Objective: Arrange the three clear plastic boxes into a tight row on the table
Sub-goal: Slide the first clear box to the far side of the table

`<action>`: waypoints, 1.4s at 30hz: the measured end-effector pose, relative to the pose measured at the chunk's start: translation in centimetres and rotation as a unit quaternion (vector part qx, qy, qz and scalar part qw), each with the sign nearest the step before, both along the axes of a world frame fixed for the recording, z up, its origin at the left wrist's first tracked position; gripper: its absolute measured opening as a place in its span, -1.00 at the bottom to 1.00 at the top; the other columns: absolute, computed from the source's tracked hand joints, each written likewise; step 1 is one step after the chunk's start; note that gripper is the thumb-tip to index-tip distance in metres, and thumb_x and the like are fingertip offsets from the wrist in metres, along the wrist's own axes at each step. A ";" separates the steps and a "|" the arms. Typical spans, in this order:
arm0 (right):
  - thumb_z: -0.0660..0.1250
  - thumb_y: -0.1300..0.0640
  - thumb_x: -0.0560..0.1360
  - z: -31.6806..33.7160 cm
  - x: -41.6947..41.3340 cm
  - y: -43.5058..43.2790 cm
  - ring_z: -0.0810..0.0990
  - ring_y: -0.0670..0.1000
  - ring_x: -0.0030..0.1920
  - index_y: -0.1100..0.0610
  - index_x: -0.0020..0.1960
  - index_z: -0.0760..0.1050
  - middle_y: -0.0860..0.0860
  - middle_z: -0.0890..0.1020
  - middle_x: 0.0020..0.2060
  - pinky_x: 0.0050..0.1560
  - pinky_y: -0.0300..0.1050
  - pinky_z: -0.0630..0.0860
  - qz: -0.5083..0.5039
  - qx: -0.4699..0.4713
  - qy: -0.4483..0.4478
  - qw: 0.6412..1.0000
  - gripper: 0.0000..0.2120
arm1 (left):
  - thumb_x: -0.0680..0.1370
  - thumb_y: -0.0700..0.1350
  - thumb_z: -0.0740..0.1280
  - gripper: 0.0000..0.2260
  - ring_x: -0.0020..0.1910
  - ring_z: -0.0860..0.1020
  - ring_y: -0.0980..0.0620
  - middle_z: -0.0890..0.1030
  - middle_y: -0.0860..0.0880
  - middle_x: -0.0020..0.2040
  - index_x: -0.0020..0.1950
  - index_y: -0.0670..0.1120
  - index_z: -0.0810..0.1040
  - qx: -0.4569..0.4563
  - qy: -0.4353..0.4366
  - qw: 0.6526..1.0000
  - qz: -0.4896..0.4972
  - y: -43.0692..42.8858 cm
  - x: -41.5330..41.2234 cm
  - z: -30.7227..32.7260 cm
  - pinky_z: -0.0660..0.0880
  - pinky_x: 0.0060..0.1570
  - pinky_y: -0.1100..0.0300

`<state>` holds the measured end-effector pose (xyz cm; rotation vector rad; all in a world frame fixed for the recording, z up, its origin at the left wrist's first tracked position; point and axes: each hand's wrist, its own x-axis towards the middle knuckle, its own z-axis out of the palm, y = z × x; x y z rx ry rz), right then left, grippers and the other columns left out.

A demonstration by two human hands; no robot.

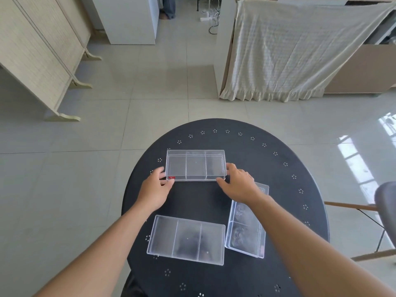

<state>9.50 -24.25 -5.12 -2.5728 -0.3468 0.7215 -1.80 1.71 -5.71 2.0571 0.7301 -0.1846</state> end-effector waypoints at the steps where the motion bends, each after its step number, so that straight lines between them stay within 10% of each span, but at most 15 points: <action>1: 0.27 -0.14 0.63 0.0 -0.1 0.1 0.59 0.11 0.29 0.00 0.56 0.32 -0.07 0.68 0.20 0.54 0.26 0.32 -0.003 0.003 -0.002 1.000 -0.46 | 0.67 -0.06 0.41 -0.51 0.24 0.63 0.06 0.62 0.05 0.44 0.59 -0.02 0.42 -0.011 -0.002 1.000 0.011 -0.1 0.0 -0.1 0.51 0.20 0.11; 13: 0.42 -0.08 0.60 3.8 -0.3 0.3 0.52 -0.03 0.28 -0.03 0.59 0.28 -0.15 0.61 0.30 0.18 -0.09 0.42 -0.087 0.137 -0.044 0.986 -0.37 | 0.61 0.07 0.50 -0.79 0.11 0.65 0.03 0.66 0.02 0.14 0.17 -0.01 0.69 0.032 -0.104 0.990 0.086 2.1 1.0 1.8 0.51 -0.01 0.26; 17: 0.42 -0.05 0.62 3.2 -1.0 0.5 0.67 -0.03 0.23 -0.05 0.54 0.35 -0.07 0.56 0.37 0.15 -0.09 0.60 -0.100 0.173 -0.006 0.980 -0.46 | 0.54 0.31 0.45 -0.68 0.04 0.73 -0.02 0.73 0.12 0.07 0.06 0.09 0.70 -0.012 -0.067 0.992 0.110 2.5 1.0 0.9 0.67 0.14 -0.04; 28: 0.26 -0.14 0.71 1.1 -0.7 1.3 0.53 0.19 0.48 -0.12 0.69 0.28 0.05 0.14 0.73 0.52 0.11 0.41 0.030 0.062 -0.029 0.997 -0.44 | 0.65 0.00 0.42 -0.70 0.19 0.70 -0.03 0.70 0.11 0.26 0.39 0.11 0.68 -0.011 -0.015 0.999 0.035 1.4 1.3 0.6 0.56 0.17 0.07; 34: 0.22 -0.13 0.73 0.4 1.2 1.8 0.29 0.21 0.61 -0.21 0.71 0.14 -0.01 0.03 0.75 0.44 0.31 0.48 0.079 -0.039 -0.097 0.991 -0.42 | 0.67 0.01 0.38 -0.68 0.11 0.71 -0.04 0.68 0.11 0.25 0.41 0.21 0.63 -0.007 -0.036 0.999 0.035 2.3 3.7 -0.7 0.64 0.24 -0.12; 42: 0.22 -0.10 0.74 0.7 3.5 3.1 0.31 0.21 0.58 -0.16 0.72 0.11 0.04 0.00 0.75 0.39 0.27 0.47 0.071 -0.055 -0.121 0.989 -0.40 | 0.73 -0.10 0.31 -0.70 0.17 0.64 -0.07 0.67 0.14 0.15 0.45 0.07 0.63 0.059 -0.049 0.997 0.014 2.7 7.4 -0.1 0.42 0.03 0.15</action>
